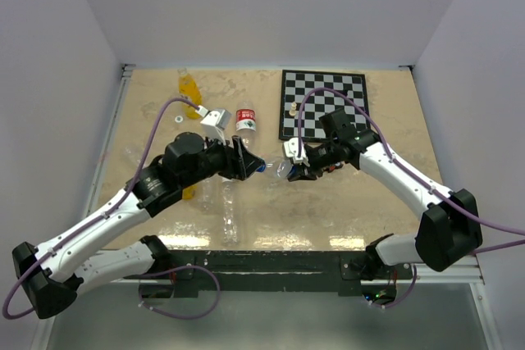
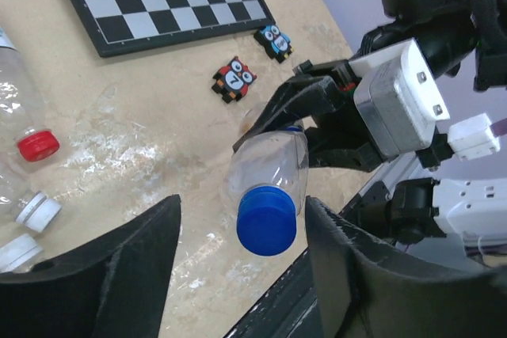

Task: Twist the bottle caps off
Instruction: Unscrew the bottle cap from the plastic bottle.

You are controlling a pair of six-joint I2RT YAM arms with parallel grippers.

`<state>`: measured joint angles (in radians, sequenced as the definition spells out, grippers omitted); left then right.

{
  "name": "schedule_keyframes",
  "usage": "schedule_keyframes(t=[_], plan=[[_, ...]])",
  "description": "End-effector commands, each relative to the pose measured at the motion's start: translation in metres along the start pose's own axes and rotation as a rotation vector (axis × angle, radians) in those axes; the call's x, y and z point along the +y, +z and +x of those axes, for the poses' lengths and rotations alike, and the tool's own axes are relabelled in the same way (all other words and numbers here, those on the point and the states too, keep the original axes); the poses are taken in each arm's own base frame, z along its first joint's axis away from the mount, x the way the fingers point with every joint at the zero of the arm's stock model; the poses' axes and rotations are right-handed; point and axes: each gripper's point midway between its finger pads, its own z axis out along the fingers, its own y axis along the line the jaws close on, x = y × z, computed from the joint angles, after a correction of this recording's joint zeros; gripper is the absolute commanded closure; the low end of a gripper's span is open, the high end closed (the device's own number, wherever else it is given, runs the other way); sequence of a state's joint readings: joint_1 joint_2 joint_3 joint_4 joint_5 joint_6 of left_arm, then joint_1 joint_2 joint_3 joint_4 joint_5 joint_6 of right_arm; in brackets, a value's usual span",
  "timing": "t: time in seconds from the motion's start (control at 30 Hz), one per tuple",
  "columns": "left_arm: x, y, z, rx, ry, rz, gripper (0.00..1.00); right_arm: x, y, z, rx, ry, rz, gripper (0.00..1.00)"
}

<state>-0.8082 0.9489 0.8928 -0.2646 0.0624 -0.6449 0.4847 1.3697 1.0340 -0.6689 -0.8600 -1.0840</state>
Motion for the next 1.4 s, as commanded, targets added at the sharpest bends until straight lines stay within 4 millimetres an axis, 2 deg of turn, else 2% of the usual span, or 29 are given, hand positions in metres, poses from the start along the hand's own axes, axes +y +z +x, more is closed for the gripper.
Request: schedule_keyframes(t=[0.0,0.07,0.17,0.4,0.57,0.67,0.8,1.0,1.37], plan=[[-0.01,-0.018,-0.039,-0.133,0.084,0.012,0.25,-0.003,-0.004,-0.016,-0.043,-0.046,-0.004,1.0],[-0.012,-0.022,-0.037,-0.126,0.133,0.031,0.15,-0.003,-0.004,-0.017,-0.043,-0.047,-0.003,1.0],[-0.011,-0.029,-0.036,-0.115,0.219,0.04,0.06,-0.002,-0.004,-0.016,-0.042,-0.044,-0.004,1.0],[-0.016,-0.055,-0.048,-0.164,0.513,0.08,0.02,-0.003,-0.003,-0.016,-0.041,-0.046,-0.004,1.0],[-0.022,-0.063,-0.035,-0.186,0.844,0.205,0.01,-0.003,-0.002,-0.014,-0.038,-0.041,-0.006,1.0],[-0.024,-0.059,-0.023,-0.198,1.004,0.282,0.04,-0.003,-0.002,-0.012,-0.036,-0.037,-0.008,1.0],[-0.03,-0.05,-0.023,-0.237,1.095,0.332,0.06,-0.002,-0.002,-0.013,-0.039,-0.042,-0.01,1.0],[-0.037,-0.026,-0.019,-0.186,1.112,0.388,0.19,-0.001,-0.003,-0.016,-0.045,-0.05,-0.012,1.0],[-0.039,-0.011,-0.003,-0.12,1.102,0.462,0.44,0.0,-0.003,-0.016,-0.047,-0.052,-0.015,1.0]])
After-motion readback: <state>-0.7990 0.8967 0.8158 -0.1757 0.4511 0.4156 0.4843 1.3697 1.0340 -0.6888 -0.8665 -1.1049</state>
